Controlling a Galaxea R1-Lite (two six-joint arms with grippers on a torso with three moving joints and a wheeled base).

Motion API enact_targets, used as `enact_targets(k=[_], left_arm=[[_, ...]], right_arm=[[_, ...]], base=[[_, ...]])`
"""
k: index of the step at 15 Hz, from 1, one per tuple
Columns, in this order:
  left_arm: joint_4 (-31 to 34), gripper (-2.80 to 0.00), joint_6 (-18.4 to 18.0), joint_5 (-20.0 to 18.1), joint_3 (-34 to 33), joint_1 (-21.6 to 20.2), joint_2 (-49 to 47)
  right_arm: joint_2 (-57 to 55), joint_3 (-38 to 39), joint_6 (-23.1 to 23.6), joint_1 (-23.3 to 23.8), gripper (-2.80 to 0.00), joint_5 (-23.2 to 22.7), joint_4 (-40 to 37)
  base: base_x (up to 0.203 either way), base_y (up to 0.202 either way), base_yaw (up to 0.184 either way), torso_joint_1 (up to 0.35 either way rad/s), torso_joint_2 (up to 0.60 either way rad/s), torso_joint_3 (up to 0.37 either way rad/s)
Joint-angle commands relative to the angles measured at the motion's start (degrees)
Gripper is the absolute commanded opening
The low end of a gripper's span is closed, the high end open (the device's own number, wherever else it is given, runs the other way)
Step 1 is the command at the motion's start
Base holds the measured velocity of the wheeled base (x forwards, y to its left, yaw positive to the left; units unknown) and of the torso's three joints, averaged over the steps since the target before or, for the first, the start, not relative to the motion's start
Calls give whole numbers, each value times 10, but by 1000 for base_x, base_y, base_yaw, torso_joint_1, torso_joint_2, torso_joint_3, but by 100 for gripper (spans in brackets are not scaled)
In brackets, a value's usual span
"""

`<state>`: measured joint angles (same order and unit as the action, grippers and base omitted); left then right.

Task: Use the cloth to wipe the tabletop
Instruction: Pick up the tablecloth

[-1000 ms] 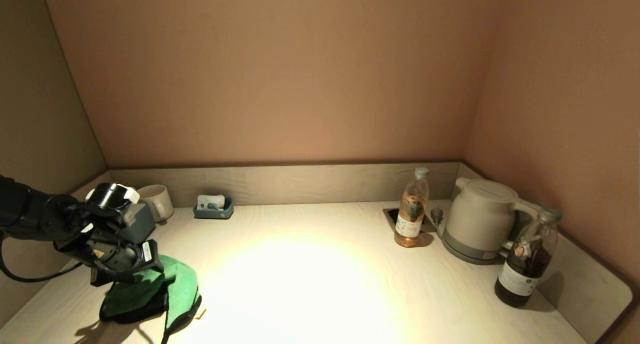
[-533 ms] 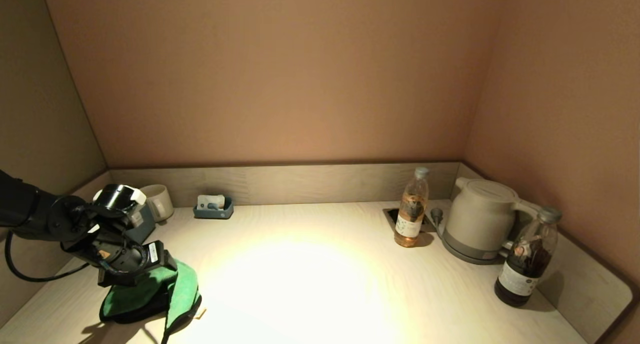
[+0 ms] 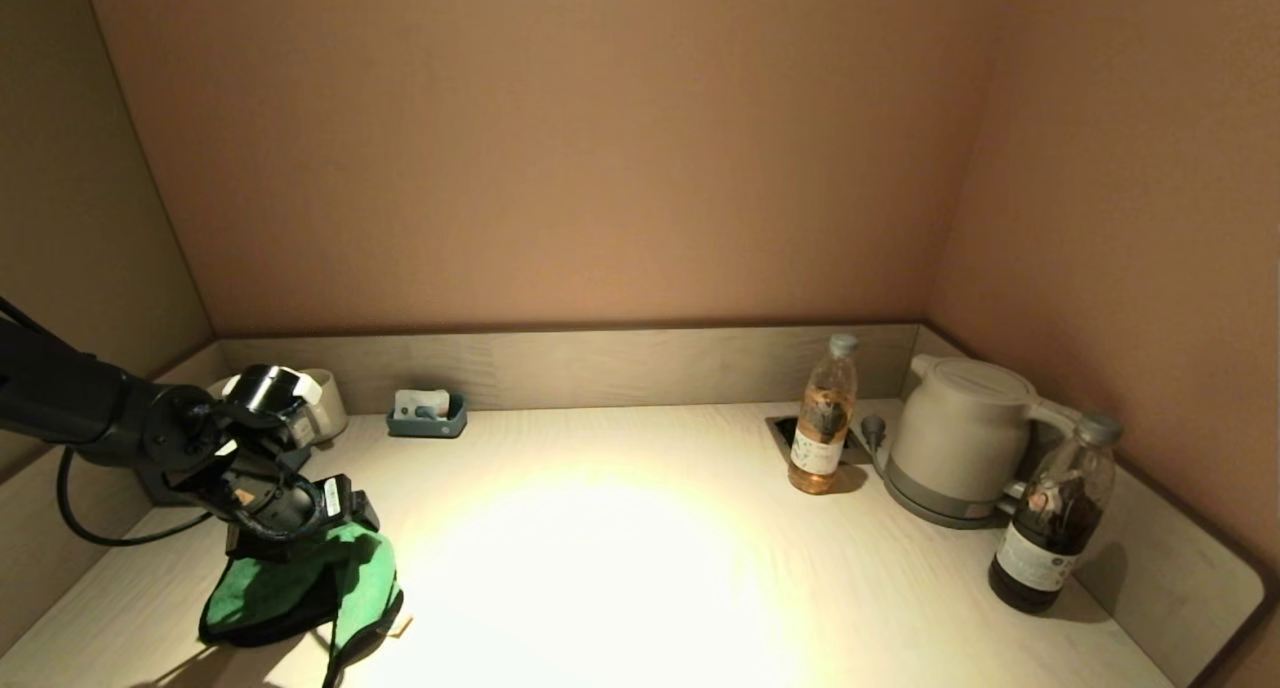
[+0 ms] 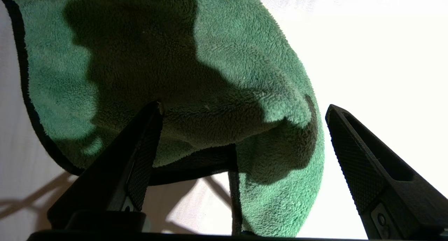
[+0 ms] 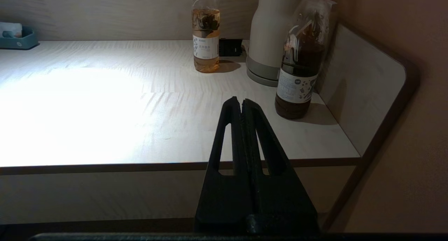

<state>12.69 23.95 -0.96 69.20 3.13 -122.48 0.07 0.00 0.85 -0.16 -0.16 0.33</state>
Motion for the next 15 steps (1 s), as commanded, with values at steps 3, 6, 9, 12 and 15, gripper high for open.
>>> enact_targets(k=[3, 6, 9, 12, 15], left_arm=[[22, 0, 1, 1, 26, 0, -25], [29, 0, 0, 1, 27, 0, -32], [44, 0, 0, 2, 30, 0, -41], [46, 0, -2, 3, 28, 0, -42], [60, 0, -5, 6, 28, 0, -46]], right_arm=[[-1, 0, 0, 0, -280, 0, 0], [-1, 0, 0, 0, -280, 0, 0], [-1, 0, 0, 0, -280, 0, 0], [-1, 0, 0, 0, -280, 0, 0], [-1, 0, 0, 0, -280, 0, 0]], base=[[0, 0, 0, 0, 0, 0], [0, 0, 0, 0, 0, 0], [0, 0, 0, 0, 0, 0], [0, 0, 0, 0, 0, 0], [0, 0, 0, 0, 0, 0]])
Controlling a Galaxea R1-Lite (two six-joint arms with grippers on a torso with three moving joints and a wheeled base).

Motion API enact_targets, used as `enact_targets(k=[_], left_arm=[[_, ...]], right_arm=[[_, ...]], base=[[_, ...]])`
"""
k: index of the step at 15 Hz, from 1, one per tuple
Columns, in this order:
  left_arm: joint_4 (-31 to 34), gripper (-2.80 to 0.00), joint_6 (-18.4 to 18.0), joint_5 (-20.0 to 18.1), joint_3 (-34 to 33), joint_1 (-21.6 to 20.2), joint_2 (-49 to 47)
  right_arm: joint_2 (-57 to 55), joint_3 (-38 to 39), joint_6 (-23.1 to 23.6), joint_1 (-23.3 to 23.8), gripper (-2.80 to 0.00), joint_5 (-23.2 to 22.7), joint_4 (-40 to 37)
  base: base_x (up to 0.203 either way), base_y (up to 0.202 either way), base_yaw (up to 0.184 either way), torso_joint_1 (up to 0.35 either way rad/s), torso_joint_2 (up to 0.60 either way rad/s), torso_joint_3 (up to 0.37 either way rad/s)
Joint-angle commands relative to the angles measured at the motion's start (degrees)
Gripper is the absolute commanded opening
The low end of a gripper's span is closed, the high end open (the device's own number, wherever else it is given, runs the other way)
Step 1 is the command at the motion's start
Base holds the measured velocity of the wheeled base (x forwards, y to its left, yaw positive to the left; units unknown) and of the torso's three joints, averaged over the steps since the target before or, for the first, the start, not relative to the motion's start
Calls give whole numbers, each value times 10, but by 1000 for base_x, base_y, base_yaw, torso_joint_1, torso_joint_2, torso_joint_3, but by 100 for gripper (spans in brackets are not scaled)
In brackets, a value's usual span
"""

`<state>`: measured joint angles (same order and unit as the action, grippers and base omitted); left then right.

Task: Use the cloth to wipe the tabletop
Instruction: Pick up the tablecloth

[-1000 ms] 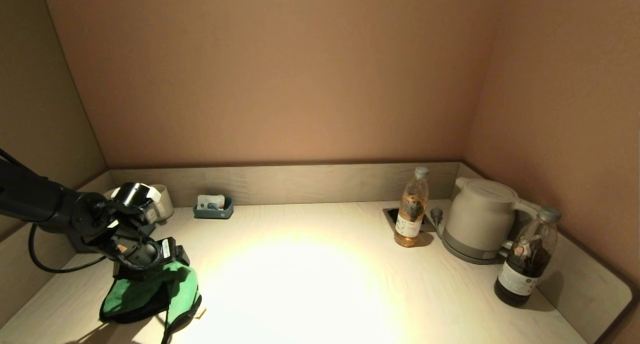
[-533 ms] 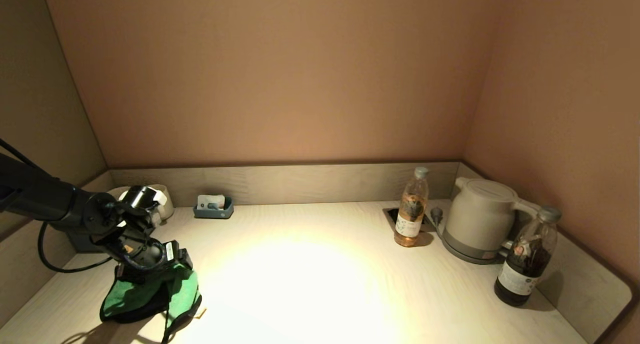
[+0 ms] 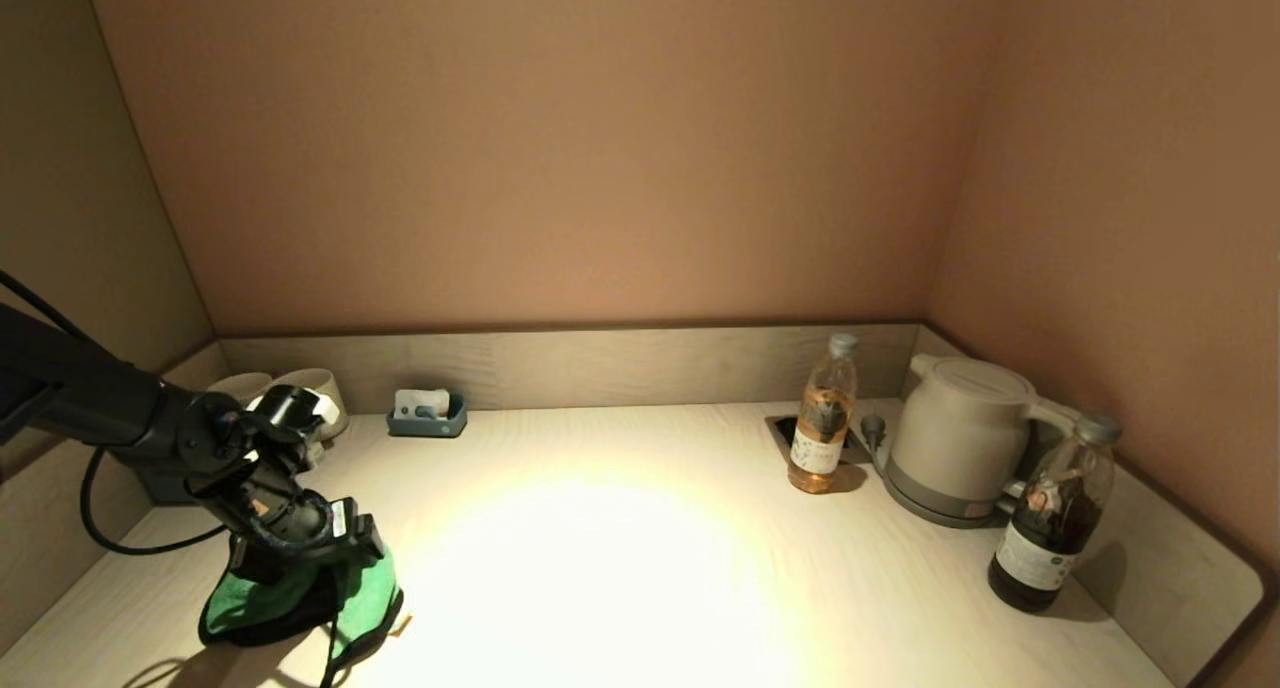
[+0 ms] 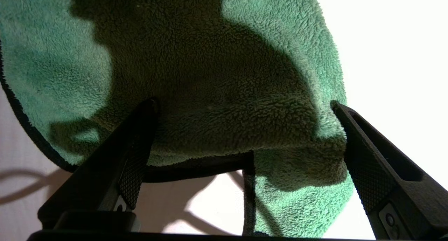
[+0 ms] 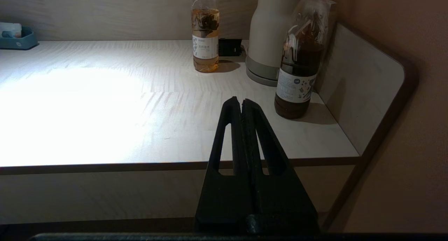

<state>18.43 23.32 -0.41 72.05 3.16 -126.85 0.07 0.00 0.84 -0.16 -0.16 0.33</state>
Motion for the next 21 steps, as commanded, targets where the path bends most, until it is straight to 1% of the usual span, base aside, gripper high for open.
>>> enact_targets(k=[1, 5, 7, 8, 21], left_arm=[[3, 0, 1, 1, -1, 0, -2], [7, 0, 1, 0, 0, 0, -2], [22, 0, 1, 0, 3, 0, -2], [22, -280, 1, 0, 4, 0, -1], [24, -280, 2, 0, 0, 0, 16]], right_arm=[[-1, 0, 0, 0, -280, 0, 0], [-1, 0, 0, 0, -280, 0, 0], [-1, 0, 0, 1, -280, 0, 0], [-1, 0, 0, 0, -280, 0, 0], [-1, 0, 0, 0, -280, 0, 0]], base=[[0, 0, 0, 0, 0, 0], [0, 0, 0, 0, 0, 0], [0, 0, 0, 0, 0, 0], [0, 0, 0, 0, 0, 0], [0, 0, 0, 0, 0, 0]])
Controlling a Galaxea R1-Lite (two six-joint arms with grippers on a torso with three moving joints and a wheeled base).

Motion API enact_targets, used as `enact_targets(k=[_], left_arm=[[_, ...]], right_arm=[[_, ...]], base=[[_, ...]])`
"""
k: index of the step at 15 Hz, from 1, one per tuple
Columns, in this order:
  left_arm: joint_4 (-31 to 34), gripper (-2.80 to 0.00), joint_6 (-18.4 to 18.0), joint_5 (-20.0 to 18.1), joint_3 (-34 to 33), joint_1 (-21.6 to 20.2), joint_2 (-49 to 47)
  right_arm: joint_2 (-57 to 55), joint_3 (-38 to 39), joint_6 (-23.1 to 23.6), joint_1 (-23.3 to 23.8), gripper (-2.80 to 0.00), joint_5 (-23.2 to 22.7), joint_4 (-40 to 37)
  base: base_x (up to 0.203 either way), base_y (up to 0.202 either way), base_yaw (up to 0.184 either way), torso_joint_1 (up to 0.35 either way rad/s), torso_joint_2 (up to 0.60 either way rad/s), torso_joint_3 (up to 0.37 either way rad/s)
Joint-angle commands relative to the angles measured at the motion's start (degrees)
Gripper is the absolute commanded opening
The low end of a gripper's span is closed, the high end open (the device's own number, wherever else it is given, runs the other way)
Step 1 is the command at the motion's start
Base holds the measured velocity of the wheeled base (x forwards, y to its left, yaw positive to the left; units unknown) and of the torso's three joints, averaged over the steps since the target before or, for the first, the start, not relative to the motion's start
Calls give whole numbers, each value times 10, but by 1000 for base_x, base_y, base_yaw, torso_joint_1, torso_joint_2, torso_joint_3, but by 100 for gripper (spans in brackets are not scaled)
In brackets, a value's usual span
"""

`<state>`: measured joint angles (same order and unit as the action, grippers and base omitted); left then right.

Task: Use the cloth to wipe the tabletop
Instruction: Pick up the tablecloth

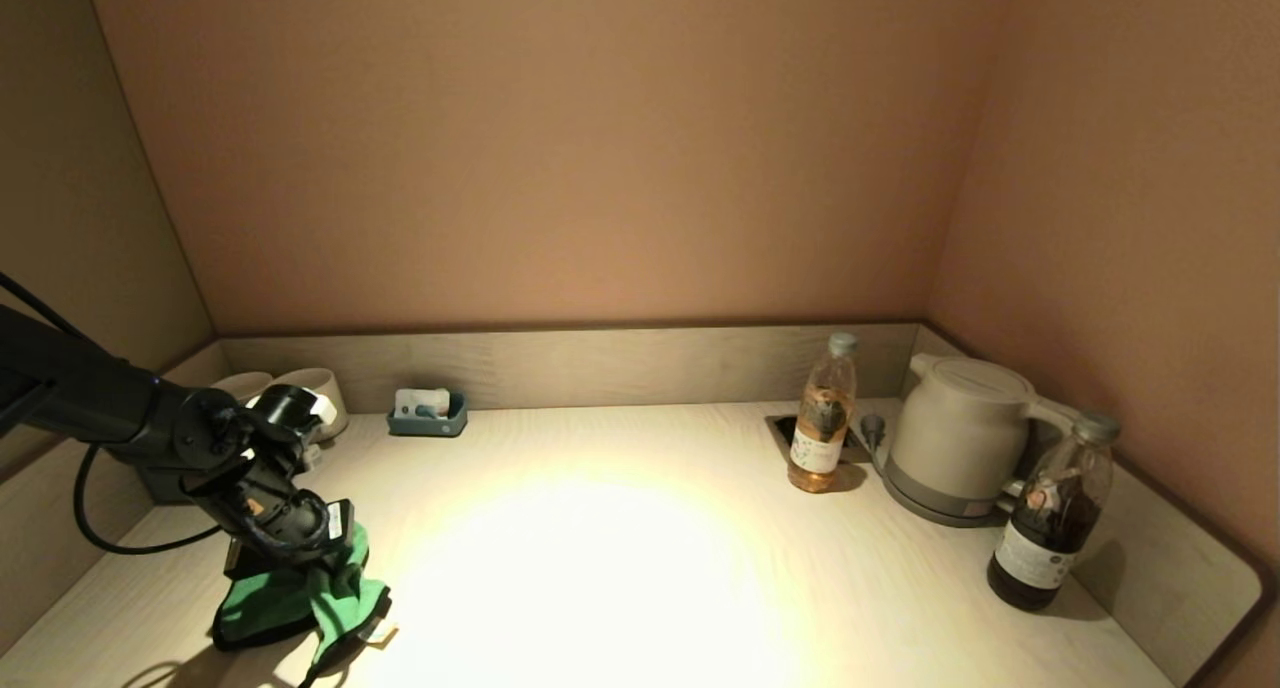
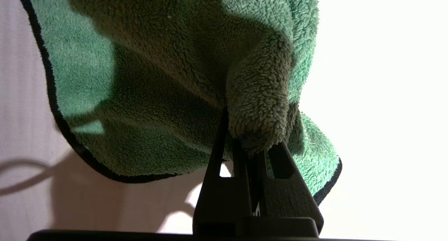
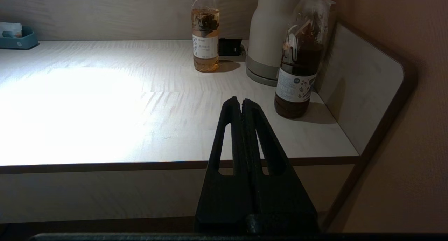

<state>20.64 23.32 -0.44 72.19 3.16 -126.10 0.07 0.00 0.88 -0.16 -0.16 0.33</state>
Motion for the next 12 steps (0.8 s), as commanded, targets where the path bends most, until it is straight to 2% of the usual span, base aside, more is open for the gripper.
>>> enact_targets(k=[1, 5, 7, 9, 12], left_arm=[[2, -280, 2, 0, -2, 0, 16], [9, -280, 4, 0, 0, 3, 32], [25, -280, 5, -1, 3, 18, 90], [35, -280, 6, -3, 4, 50, 174], [39, -280, 7, -6, 8, 128, 265]], right_arm=[[-1, 0, 0, 0, -280, 0, 0], [-1, 0, 0, 0, -280, 0, 0], [-1, 0, 0, 0, -280, 0, 0], [-1, 0, 0, 1, -280, 0, 0], [-1, 0, 0, 1, -280, 0, 0]], base=[[0, 0, 0, 0, 0, 0], [0, 0, 0, 0, 0, 0], [0, 0, 0, 0, 0, 0], [0, 0, 0, 0, 0, 0], [0, 0, 0, 0, 0, 0]])
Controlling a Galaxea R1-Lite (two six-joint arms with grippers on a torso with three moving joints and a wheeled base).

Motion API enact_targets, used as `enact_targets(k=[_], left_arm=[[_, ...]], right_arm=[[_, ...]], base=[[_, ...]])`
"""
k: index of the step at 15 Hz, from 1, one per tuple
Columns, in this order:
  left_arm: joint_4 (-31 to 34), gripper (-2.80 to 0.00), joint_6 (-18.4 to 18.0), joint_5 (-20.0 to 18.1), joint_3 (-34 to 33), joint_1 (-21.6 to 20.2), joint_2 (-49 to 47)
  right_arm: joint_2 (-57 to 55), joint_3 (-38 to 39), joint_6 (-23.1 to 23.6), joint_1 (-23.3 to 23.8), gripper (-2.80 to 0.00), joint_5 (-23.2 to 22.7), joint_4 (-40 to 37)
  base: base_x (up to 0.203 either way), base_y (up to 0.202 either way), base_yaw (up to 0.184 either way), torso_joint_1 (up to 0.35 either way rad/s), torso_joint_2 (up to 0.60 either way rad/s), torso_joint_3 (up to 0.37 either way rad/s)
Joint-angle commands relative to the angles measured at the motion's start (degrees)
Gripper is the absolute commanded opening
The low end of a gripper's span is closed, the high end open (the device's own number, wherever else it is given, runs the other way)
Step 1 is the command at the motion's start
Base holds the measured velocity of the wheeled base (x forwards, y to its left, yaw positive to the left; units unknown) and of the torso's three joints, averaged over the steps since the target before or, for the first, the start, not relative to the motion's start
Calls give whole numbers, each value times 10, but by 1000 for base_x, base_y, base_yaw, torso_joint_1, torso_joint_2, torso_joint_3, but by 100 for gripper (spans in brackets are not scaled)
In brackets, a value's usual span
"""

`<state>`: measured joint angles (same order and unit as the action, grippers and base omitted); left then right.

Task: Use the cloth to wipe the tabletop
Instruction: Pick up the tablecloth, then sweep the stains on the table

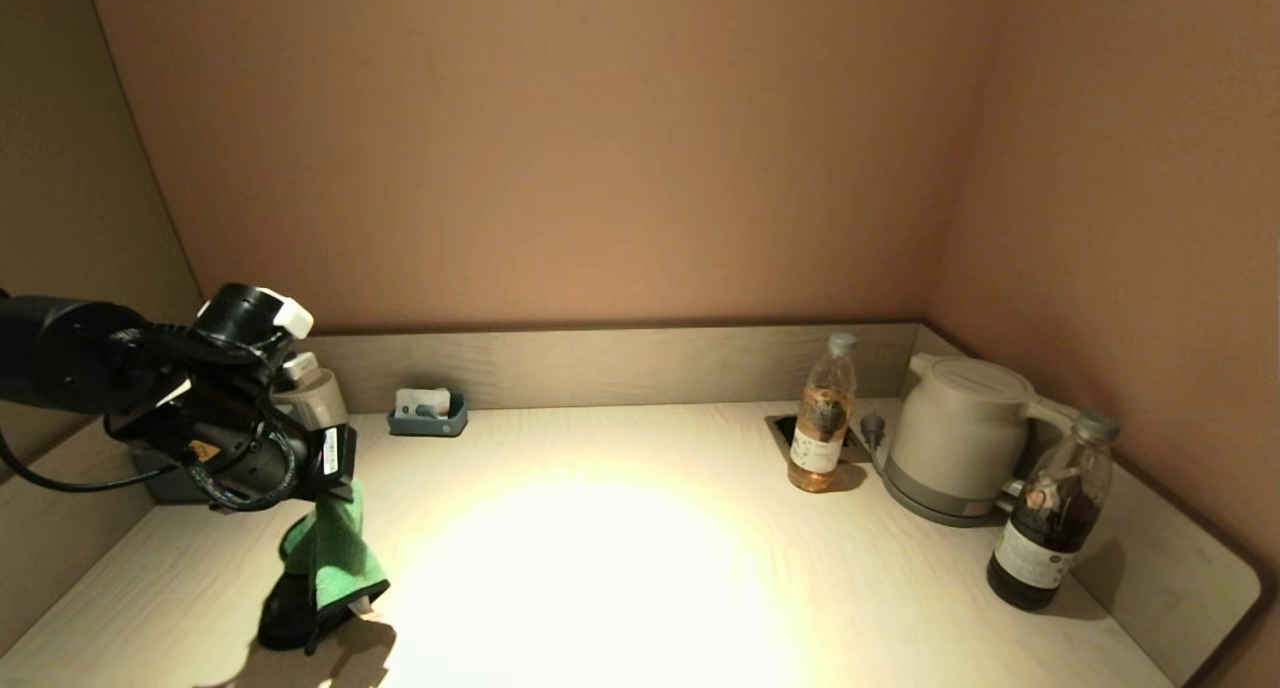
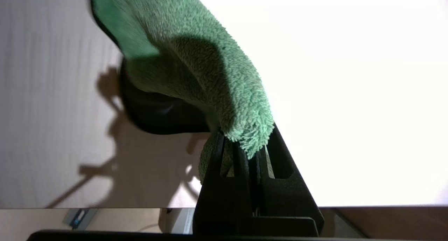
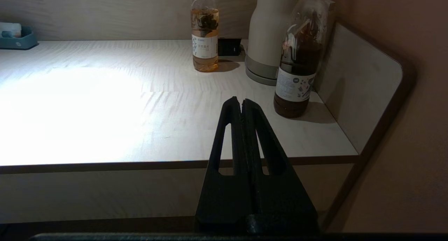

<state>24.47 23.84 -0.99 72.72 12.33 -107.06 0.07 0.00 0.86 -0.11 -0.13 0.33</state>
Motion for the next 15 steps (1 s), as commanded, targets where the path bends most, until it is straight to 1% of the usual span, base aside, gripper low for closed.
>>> enact_targets(k=[1, 3, 6, 7, 8, 9, 10, 11, 13, 15], left_arm=[[1, -280, 1, -1, 6, 45, 82], [1, -280, 2, -1, 6, 46, 82], [-7, -280, 3, -3, 64, 103, 103], [-8, -280, 3, -3, 65, 104, 104], [-21, -280, 4, -3, 75, 116, 102], [-47, -280, 4, -1, 85, 139, 98], [-55, -280, 4, 1, 87, 143, 95], [-80, -280, 4, 3, 82, 161, 83], [-112, -280, 3, 29, 76, 188, 51], [-131, -280, -1, 66, 80, 200, 7]], right_arm=[[-1, 0, 0, 0, -280, 0, 0], [-1, 0, 0, 0, -280, 0, 0], [-1, 0, 0, -1, -280, 0, 0], [-1, 0, 0, -1, -280, 0, 0], [-1, 0, 0, -1, -280, 0, 0], [-1, 0, 0, 0, -280, 0, 0], [-1, 0, 0, -1, -280, 0, 0], [-1, 0, 0, -1, -280, 0, 0], [-1, 0, 0, 0, -280, 0, 0], [-1, 0, 0, -1, -280, 0, 0]], base=[[0, 0, 0, 0, 0, 0], [0, 0, 0, 0, 0, 0], [0, 0, 0, 0, 0, 0], [0, 0, 0, 0, 0, 0], [0, 0, 0, 0, 0, 0], [0, 0, 0, 0, 0, 0], [0, 0, 0, 0, 0, 0], [0, 0, 0, 0, 0, 0], [0, 0, 0, 0, 0, 0], [0, 0, 0, 0, 0, 0]])
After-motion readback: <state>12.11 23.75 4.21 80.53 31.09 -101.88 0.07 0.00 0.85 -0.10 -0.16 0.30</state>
